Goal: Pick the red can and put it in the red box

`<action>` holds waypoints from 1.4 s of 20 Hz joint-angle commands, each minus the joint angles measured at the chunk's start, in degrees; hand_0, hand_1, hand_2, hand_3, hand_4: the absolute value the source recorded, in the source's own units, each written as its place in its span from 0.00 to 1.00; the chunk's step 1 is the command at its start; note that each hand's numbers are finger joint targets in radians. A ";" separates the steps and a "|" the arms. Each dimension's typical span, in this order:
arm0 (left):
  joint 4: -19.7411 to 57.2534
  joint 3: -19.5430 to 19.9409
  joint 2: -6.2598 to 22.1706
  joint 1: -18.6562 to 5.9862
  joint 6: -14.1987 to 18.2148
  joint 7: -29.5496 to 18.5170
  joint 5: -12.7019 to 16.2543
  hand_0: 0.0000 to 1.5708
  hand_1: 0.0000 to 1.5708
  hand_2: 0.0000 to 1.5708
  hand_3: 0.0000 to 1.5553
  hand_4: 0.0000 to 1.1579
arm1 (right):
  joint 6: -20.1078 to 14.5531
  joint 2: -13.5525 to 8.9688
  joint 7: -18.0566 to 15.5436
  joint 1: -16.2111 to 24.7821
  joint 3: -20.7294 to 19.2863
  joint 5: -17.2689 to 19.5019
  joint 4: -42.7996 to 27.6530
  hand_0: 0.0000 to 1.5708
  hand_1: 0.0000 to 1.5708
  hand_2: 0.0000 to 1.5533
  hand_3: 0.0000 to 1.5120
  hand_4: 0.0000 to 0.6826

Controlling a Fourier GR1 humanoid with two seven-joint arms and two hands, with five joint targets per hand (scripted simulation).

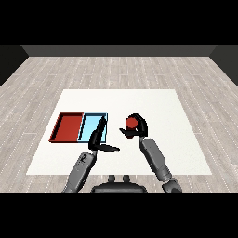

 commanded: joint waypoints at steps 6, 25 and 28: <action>1.52 -9.02 -0.03 -0.69 6.35 0.58 1.07 0.00 0.00 0.00 0.00 0.00 | -4.17 0.03 -2.59 1.51 9.42 -3.52 -3.24 0.88 0.88 0.91 0.93 0.92; 16.01 -6.46 -0.03 -17.68 8.97 2.02 4.99 0.00 0.00 0.00 0.00 0.00 | -12.30 0.03 1.87 -3.30 19.29 -7.19 -8.52 0.92 0.92 0.92 0.91 0.89; 13.53 -9.44 -0.02 -13.43 9.61 2.11 2.59 0.00 0.00 0.00 0.00 0.00 | -9.46 0.03 1.33 -1.49 18.56 -7.59 -9.75 0.92 0.92 0.92 0.91 0.87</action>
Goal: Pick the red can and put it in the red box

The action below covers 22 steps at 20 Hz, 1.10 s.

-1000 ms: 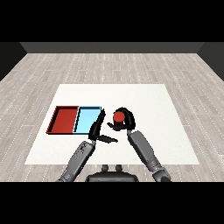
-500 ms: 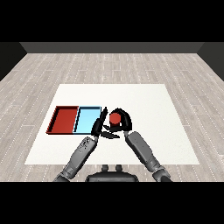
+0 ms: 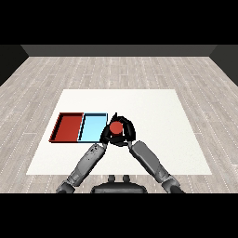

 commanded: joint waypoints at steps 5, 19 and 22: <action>3.72 -7.77 -0.04 -1.91 6.14 -3.82 4.20 0.00 0.00 0.00 0.00 0.00 | -1.25 -0.01 2.25 -0.69 1.32 -1.32 -3.11 0.93 0.93 0.93 0.92 0.80; 0.95 -7.59 0.01 -0.15 13.67 4.11 -0.86 1.00 1.00 0.96 0.89 0.82 | 1.78 -0.06 -6.67 2.55 2.49 -2.69 -0.05 0.94 0.94 0.93 0.92 0.82; -5.62 -5.03 0.53 -1.80 13.50 9.83 -2.55 1.00 1.00 0.94 0.87 0.74 | -1.61 -0.05 0.66 -0.52 3.40 -1.84 -3.84 0.95 0.95 0.93 0.92 0.82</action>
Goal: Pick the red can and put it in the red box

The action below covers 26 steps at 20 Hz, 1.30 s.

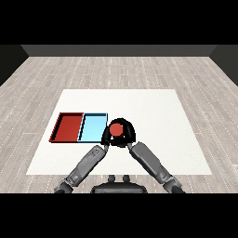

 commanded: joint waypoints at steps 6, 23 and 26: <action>4.08 -0.70 -1.88 -6.39 4.61 -0.66 3.20 1.00 1.00 0.97 0.92 0.76 | 1.37 1.13 0.50 -4.73 -2.85 -0.49 3.34 0.96 0.96 0.94 0.92 0.80; -1.16 -0.40 -1.91 -3.46 4.53 0.03 0.12 1.00 1.00 1.00 0.96 0.99 | 8.99 0.86 0.38 0.39 -6.45 1.90 -0.96 0.00 0.00 0.00 0.00 0.00; -0.84 0.93 -1.94 -0.34 1.87 -2.22 -0.78 1.00 1.00 1.00 0.95 1.00 | 4.94 -1.22 6.16 1.53 -4.83 5.64 -7.45 0.00 0.00 0.00 0.00 0.00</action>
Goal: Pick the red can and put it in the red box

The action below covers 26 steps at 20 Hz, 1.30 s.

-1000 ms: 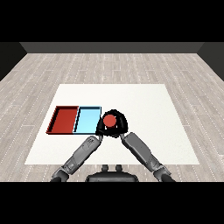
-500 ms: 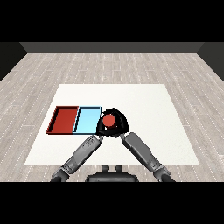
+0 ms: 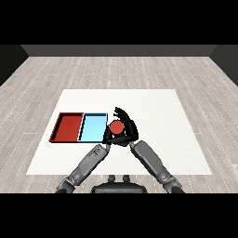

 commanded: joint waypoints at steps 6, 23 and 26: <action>2.74 1.76 -0.47 0.48 -2.41 -2.10 0.93 1.00 1.00 1.00 0.95 0.99 | -0.40 -2.10 3.21 0.12 -6.25 5.51 -3.67 0.00 0.00 0.00 0.00 0.00; -7.93 10.92 10.05 5.42 -5.43 1.97 -3.04 1.00 1.00 1.00 0.94 0.97 | 9.79 -12.82 2.33 13.43 -25.95 -4.13 -15.94 0.00 0.00 0.00 0.00 0.00; -12.86 12.01 13.68 7.15 -5.20 6.14 -5.02 1.00 1.00 0.99 0.94 0.96 | 9.88 -12.64 1.21 19.46 -24.92 -2.33 -17.87 0.00 0.00 0.00 0.00 0.00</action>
